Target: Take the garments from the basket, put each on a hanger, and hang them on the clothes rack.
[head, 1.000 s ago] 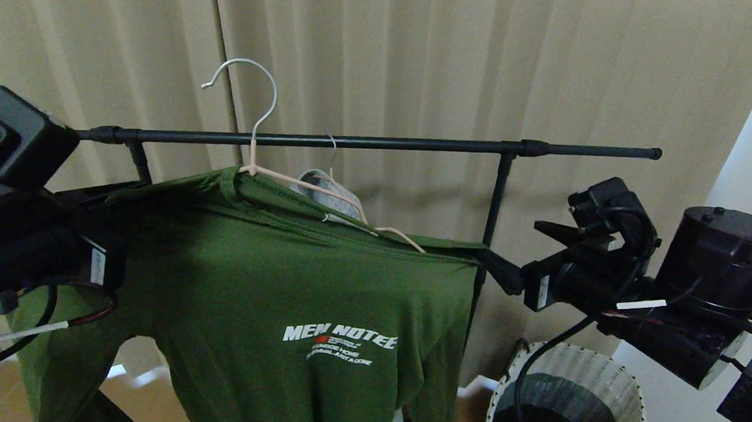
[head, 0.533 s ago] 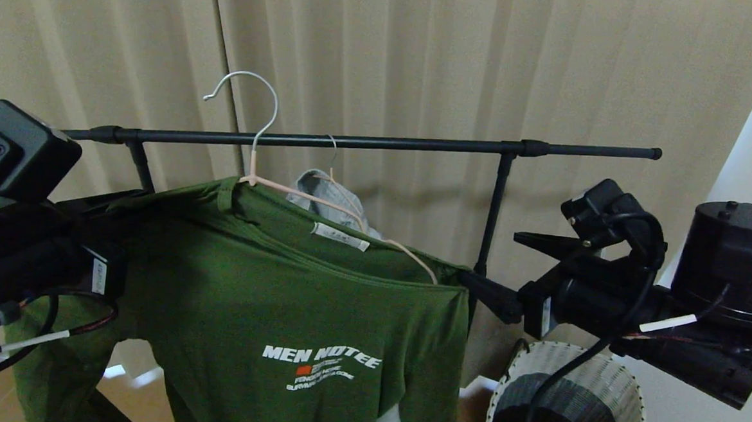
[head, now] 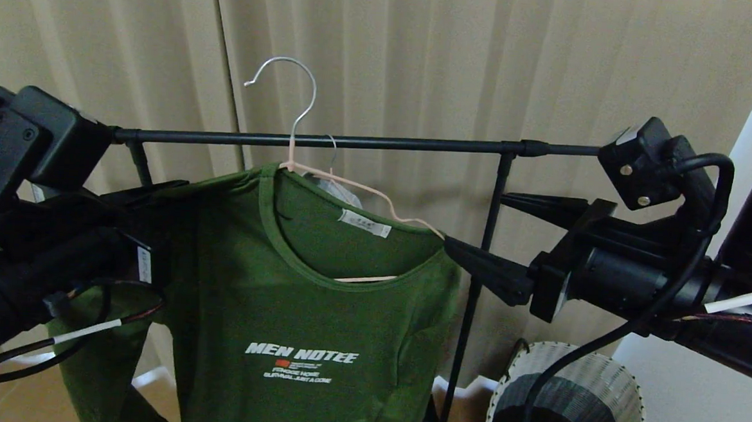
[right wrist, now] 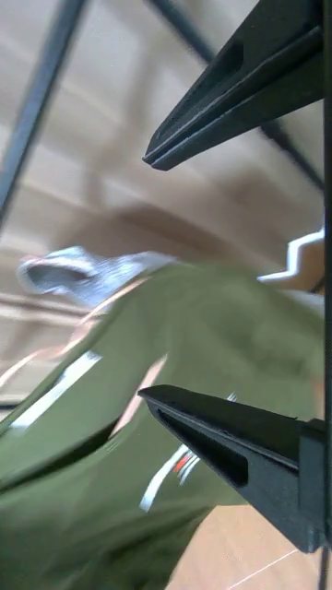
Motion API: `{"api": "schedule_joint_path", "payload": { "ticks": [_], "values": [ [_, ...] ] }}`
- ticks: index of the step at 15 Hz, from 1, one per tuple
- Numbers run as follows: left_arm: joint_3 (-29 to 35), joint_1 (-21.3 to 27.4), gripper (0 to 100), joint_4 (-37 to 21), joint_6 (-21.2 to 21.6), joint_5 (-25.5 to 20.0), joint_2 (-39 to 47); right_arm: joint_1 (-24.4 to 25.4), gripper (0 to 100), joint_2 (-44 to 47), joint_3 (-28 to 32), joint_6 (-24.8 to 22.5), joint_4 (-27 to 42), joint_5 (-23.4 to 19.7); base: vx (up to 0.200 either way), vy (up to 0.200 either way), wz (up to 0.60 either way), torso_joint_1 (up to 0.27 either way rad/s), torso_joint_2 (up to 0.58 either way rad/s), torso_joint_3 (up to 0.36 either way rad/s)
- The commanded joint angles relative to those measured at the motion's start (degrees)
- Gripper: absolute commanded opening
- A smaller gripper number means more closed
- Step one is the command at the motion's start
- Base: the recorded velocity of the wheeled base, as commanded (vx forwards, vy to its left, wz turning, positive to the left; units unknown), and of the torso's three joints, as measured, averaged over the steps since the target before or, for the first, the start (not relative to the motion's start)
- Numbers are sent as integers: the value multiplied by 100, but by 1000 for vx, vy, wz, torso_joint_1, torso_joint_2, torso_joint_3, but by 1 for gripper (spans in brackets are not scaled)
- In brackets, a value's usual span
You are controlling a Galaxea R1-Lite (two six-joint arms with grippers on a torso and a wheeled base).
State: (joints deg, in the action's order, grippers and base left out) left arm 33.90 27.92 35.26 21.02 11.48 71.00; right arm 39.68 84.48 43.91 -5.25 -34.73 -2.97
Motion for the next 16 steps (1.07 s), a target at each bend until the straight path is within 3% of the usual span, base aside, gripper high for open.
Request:
{"api": "schedule_joint_path", "payload": {
  "ticks": [1,7,14,15,16],
  "values": [
    [-6,232,0,8,-27,3,98,93,100,279,311,-266,-7,7,0,0,0,0,0,0],
    [2,548,0,16,-27,3,107,75,100,868,715,-1065,-25,78,0,0,0,0,0,0],
    [-6,733,0,16,-19,-6,98,-4,100,1237,1005,-1188,-16,192,0,0,0,0,0,0],
    [-15,768,0,16,-19,-6,107,5,0,1290,1014,-1188,-25,192,0,0,0,0,0,0],
    [-59,777,0,16,-19,-6,107,13,0,1290,1032,-1188,-25,201,0,0,0,0,0,0]
  ]
}}
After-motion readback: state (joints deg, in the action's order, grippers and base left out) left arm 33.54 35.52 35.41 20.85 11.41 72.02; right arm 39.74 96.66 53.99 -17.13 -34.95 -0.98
